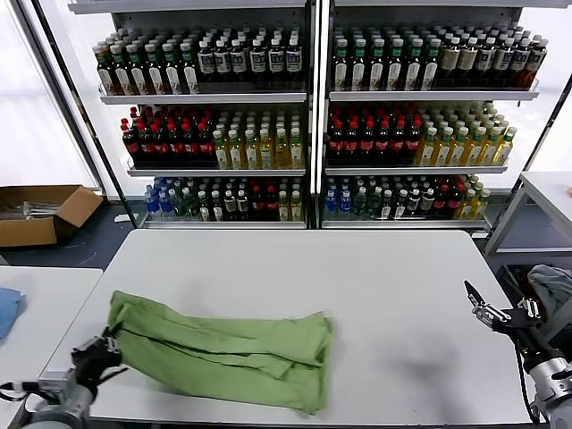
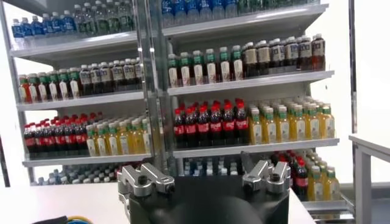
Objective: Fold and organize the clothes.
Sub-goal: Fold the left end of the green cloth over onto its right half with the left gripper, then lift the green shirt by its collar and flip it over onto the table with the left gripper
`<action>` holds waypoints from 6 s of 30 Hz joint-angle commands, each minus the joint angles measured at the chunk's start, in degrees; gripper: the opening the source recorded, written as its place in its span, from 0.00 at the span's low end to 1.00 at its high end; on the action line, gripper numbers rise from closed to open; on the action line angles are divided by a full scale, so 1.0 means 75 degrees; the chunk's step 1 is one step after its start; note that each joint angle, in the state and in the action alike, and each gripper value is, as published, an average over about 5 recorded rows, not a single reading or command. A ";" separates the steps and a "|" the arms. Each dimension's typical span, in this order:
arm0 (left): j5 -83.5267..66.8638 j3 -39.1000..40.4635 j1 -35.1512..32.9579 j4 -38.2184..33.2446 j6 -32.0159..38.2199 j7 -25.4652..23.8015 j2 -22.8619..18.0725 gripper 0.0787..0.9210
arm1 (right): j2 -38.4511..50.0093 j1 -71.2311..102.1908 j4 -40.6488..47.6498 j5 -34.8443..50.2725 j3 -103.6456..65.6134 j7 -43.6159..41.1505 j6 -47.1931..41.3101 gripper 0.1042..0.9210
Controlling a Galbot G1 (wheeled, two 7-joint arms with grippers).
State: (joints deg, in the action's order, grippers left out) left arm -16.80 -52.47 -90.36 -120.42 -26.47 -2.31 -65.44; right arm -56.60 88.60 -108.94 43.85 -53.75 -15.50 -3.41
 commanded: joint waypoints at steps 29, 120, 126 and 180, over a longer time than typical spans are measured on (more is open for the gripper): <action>-0.0470 0.4115 0.0205 -0.0918 0.0127 0.0884 -0.1389 0.02 | -0.0178 0.0108 -0.0137 -0.0103 0.0008 0.0033 -0.0118 0.88; -0.3672 0.0613 0.0364 -0.0695 -0.0612 0.2445 -0.1813 0.05 | -0.0530 0.0300 -0.0681 0.0019 -0.0071 0.0127 -0.0254 0.88; -0.4091 -0.2085 0.0681 -0.0410 -0.0877 0.1960 -0.0626 0.05 | -0.0524 0.0278 -0.0628 0.0035 0.0035 0.0107 -0.0196 0.88; -0.2848 0.7459 0.3407 0.1858 0.0213 0.3838 -0.3774 0.05 | -0.0689 0.0553 -0.1184 -0.0260 0.0457 0.0303 -0.0468 0.88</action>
State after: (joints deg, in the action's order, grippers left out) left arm -39.28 -5.90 -69.77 -114.07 -28.73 24.55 -86.10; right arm -61.73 93.02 -117.62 42.73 -53.28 -13.30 -6.62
